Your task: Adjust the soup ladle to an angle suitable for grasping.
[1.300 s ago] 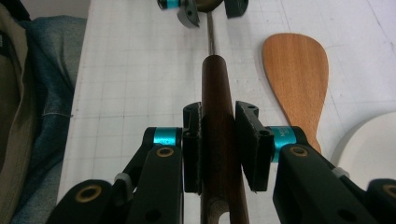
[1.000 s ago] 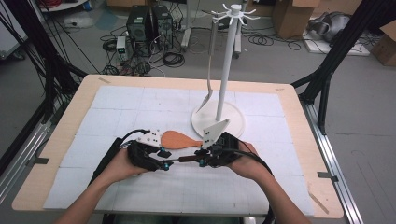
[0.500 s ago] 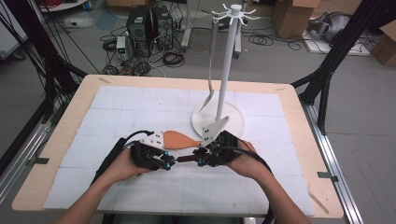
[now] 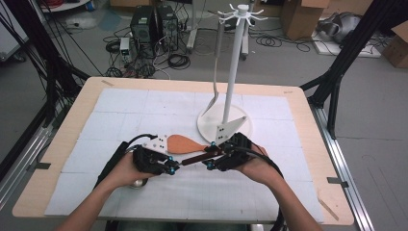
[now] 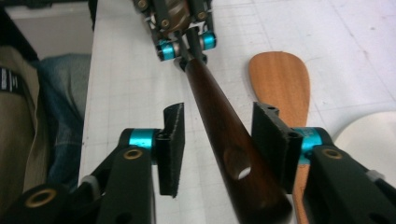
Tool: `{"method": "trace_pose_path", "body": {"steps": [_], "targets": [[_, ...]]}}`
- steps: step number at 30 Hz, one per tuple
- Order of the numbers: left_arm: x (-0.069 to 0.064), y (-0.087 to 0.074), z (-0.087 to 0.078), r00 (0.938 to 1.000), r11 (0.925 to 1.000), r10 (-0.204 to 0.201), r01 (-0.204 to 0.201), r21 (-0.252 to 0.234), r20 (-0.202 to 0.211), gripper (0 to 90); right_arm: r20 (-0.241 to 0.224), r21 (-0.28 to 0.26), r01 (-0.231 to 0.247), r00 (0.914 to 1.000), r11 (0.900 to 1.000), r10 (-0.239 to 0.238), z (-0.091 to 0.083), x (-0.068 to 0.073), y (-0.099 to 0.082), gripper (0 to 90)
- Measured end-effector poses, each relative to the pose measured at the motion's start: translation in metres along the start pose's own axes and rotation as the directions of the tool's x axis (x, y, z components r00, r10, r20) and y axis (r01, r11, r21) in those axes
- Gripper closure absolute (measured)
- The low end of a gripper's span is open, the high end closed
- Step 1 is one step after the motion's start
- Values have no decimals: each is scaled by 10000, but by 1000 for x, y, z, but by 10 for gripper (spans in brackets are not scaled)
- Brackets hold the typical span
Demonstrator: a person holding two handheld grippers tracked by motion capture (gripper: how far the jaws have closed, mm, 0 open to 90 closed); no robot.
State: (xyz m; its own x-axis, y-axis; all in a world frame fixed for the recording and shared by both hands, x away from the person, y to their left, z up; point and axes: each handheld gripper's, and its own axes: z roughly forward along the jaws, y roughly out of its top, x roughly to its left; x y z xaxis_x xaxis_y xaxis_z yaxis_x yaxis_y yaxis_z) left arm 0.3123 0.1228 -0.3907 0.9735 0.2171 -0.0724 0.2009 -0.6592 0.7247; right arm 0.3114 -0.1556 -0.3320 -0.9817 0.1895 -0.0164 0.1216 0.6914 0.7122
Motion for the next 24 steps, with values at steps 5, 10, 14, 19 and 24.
{"method": "trace_pose_path", "body": {"steps": [5, 10, 14, 19, 24], "targets": [[0, 0, -4, 10000, 9998, -41, 42, -172, 12, 815, 202, -300, -456, 9987, 9985, 462, -5, -5, -6, 474], [2, 0, -8, 9999, 9993, -105, 105, -366, -4, 830, 264, -536, -747, 9967, 9958, 762, -5, -6, -11, 459], [2, 1, -10, 9997, 9980, -236, 240, -589, 86, 833, 222, -701, -850, 9960, 9939, 868, -3, -5, -8, 456], [2, 3, -14, 9995, 9959, -286, 294, -850, 115, 834, 238, -1012, -919, 9952, 9906, 947, -1, -5, -3, 447], [3, 8, -16, 9994, 9944, -330, 338, -997, 91, 835, 204, -1288, -1043, 9940, 9862, 1078, 1, -3, 4, 442]]}}
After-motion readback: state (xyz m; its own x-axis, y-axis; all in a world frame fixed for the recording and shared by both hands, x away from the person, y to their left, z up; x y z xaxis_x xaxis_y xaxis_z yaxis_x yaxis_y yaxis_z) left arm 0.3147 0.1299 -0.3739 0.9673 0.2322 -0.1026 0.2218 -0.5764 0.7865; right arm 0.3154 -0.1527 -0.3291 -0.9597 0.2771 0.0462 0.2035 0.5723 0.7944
